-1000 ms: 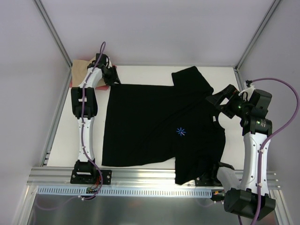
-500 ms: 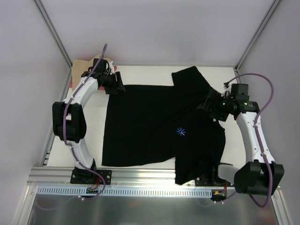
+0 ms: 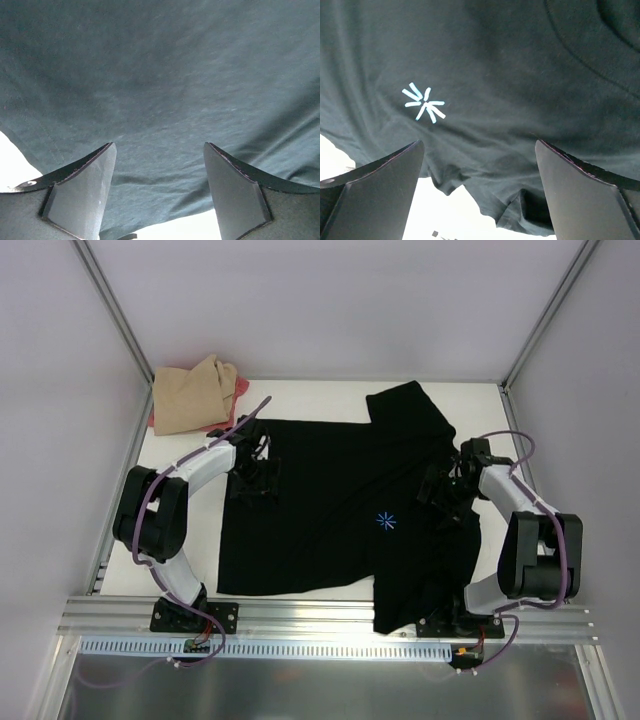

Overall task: Fold and stack the t-shirts
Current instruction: Flatten out the tshirt

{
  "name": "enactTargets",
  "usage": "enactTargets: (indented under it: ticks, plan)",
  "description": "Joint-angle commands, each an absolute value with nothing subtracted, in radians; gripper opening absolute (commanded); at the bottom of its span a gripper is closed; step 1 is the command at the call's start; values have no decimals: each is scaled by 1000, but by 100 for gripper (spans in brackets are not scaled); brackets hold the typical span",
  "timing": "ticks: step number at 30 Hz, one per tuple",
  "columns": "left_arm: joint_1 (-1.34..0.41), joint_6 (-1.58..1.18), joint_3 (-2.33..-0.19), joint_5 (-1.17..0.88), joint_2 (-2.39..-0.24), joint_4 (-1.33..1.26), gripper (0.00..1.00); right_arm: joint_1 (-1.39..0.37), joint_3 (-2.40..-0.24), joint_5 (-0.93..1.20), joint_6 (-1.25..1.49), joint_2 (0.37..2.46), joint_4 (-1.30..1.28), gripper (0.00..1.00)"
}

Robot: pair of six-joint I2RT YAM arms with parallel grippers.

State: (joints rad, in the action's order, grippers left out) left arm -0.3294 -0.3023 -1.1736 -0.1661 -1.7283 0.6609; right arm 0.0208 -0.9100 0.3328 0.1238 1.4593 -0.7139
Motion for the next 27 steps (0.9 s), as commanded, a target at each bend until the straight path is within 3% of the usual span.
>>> enactTargets:
  ticks: [1, 12, 27]
  plan:
    - [-334, -336, -1152, -104, -1700, 654, 73, 15, -934, 299, 143, 1499, -686, 99]
    - [-334, -351, -1138, -114, -1809, 589, 73, 20, -963, 284, 163, 1677, -660, 99]
    - [-295, -353, -1180, -95, -1876, 545, 73, 224, -957, 298, 204, 1641, -583, 99]
